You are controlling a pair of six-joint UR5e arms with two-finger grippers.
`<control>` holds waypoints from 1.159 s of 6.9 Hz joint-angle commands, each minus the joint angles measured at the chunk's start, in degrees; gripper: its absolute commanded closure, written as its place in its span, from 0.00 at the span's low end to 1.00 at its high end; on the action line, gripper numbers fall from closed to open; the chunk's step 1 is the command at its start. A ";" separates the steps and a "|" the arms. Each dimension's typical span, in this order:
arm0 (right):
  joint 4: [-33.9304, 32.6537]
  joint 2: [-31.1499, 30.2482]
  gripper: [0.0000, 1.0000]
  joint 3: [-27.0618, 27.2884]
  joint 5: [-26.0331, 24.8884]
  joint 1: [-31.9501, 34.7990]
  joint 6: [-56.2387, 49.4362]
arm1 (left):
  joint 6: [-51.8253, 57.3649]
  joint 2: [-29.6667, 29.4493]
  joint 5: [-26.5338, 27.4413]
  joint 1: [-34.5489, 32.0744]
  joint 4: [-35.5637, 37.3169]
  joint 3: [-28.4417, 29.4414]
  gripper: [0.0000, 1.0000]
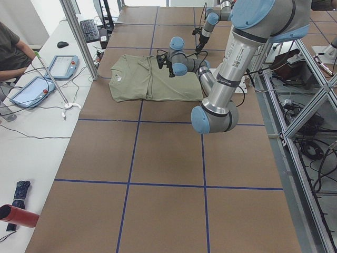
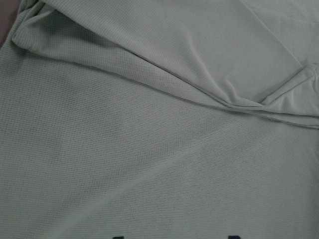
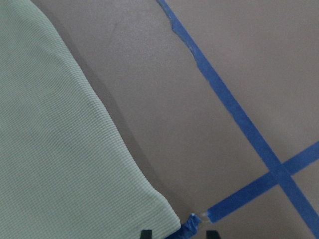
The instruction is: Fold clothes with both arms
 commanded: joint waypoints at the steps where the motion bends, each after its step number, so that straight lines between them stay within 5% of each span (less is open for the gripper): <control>1: -3.42 1.55 0.51 -0.16 0.00 0.38 -0.08 | 0.00 0.04 0.00 0.00 0.00 0.00 0.24; 7: -3.79 1.90 0.57 -0.95 0.00 0.29 -0.35 | 0.00 0.31 0.00 0.00 0.00 0.00 0.24; 8: -3.79 1.99 0.68 -0.86 0.00 0.29 -0.35 | 0.00 0.31 0.00 0.00 0.00 0.00 0.24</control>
